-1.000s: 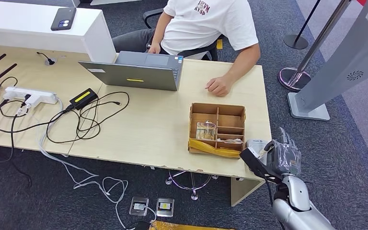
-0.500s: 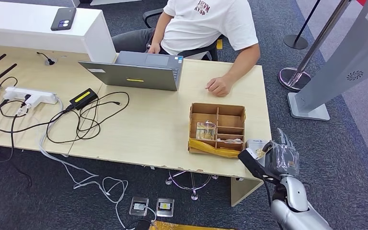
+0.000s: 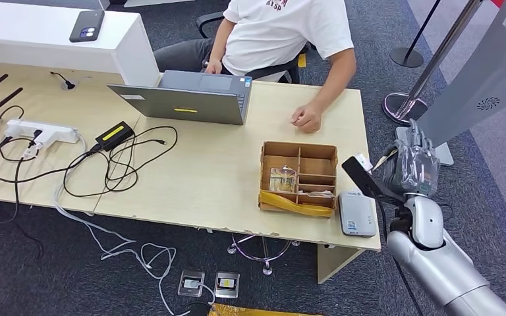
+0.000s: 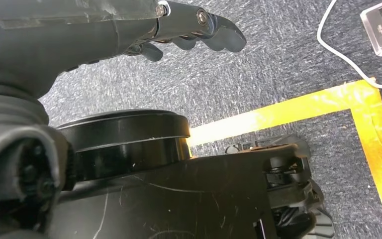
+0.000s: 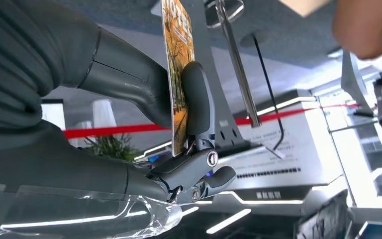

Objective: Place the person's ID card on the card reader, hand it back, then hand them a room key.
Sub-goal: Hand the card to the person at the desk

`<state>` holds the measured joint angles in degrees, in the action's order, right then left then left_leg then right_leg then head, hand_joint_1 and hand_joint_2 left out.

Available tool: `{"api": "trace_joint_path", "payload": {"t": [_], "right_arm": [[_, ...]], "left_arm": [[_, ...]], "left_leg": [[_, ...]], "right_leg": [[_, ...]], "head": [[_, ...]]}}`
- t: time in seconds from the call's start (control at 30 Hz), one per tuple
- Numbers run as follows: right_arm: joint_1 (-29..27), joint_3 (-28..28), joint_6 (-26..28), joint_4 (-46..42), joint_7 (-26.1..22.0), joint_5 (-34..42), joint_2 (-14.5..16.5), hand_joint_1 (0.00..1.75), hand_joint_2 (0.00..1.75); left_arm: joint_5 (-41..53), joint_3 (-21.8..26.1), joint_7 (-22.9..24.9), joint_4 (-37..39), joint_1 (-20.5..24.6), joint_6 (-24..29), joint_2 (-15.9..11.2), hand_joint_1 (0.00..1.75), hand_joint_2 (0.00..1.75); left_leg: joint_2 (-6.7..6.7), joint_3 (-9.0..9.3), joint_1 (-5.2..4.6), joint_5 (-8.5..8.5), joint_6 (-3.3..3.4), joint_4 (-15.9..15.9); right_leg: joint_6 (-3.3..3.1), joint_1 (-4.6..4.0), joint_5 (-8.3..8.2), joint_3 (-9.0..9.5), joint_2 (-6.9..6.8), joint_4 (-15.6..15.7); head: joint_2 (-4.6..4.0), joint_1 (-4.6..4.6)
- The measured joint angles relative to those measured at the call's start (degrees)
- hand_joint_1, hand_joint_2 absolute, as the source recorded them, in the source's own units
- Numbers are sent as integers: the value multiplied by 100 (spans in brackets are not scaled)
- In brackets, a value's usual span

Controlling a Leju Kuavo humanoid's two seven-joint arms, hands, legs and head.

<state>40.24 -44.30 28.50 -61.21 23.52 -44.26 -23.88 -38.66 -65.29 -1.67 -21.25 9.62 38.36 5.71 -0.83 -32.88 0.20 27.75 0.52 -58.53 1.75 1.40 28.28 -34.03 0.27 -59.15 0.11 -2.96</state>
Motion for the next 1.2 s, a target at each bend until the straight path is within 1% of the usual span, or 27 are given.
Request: {"api": "trace_joint_path", "payload": {"t": [0.17, 0.3, 0.5, 0.7, 0.73, 0.77, 0.83, 0.87, 0.9, 1.0, 1.2], "right_arm": [[528, 15, -306, -185, 87, -94, -51, 175, 175], [973, -22, -580, -176, 30, -8, -7, 175, 175], [1565, -230, -967, 87, -75, 22, 262, 175, 175], [1866, -508, -1085, 474, -145, -27, 550, 175, 175], [1889, -553, -1079, 550, -165, -25, 593, 170, 175], [1902, -592, -1071, 612, -182, -22, 629, 129, 175], [1908, -672, -1054, 719, -205, -22, 692, 42, 175], [1910, -714, -1048, 773, -207, -23, 720, 3, 175], [1913, -761, -1041, 836, -206, -25, 751, 0, 175], [1919, -870, -1007, 1001, -165, -33, 823, 0, 175], [1917, -1002, -825, 1131, -50, -29, 856, 0, 175]], "left_arm": [[63, -90, 69, -20, 15, 1, 0, 0, 0], [148, -173, 213, -50, 45, -39, -1, 0, 0], [333, -307, 403, -86, 152, -87, -25, 0, 0], [478, -366, 489, -126, 220, -60, 0, 0, 0], [495, -384, 476, -134, 221, -49, 1, 0, 0], [508, -396, 460, -141, 216, -39, 1, 0, 0], [519, -409, 422, -145, 200, -32, 2, 0, 0], [521, -414, 412, -146, 191, -32, 2, 0, 0], [522, -419, 404, -147, 183, -34, 2, 0, 0], [522, -426, 403, -147, 170, -50, 3, 0, 0], [589, -426, 398, -145, 170, -77, 13, 0, 0]], "left_leg": [[0, -1, 0, 0, 0, 0], [-1, -3, 1, 0, 0, 0], [-6, -4, 4, -2, -3, 0], [-7, -6, 4, -2, -3, 0], [-7, -7, 4, -2, -3, 0], [-7, -7, 4, -2, -3, 0], [-8, -7, 4, -2, -3, 0], [-8, -7, 4, -2, -3, 0], [-8, -8, 4, -2, -3, 0], [-8, -8, 4, -2, -3, 0], [-8, -6, 4, -3, -3, 0]], "right_leg": [[0, 0, 0, 0, 2, -1], [0, 0, 0, 0, -1, -2], [0, -3, 0, 0, -8, -3], [-1, -4, 1, 0, -11, -3], [-1, -4, 1, 0, -12, -2], [-1, -4, 1, 0, -12, -2], [-1, -4, 1, 0, -13, 0], [-1, -4, 1, 0, -13, 0], [-1, -4, 1, 0, -13, 0], [-1, -4, 1, 0, -13, 0], [-1, -4, 1, -1, -12, 1]], "head": [[0, 0], [0, 0], [0, 0], [0, 0], [0, -1], [0, 0], [0, -1], [0, 0], [0, 0], [0, -1], [0, 0]]}}
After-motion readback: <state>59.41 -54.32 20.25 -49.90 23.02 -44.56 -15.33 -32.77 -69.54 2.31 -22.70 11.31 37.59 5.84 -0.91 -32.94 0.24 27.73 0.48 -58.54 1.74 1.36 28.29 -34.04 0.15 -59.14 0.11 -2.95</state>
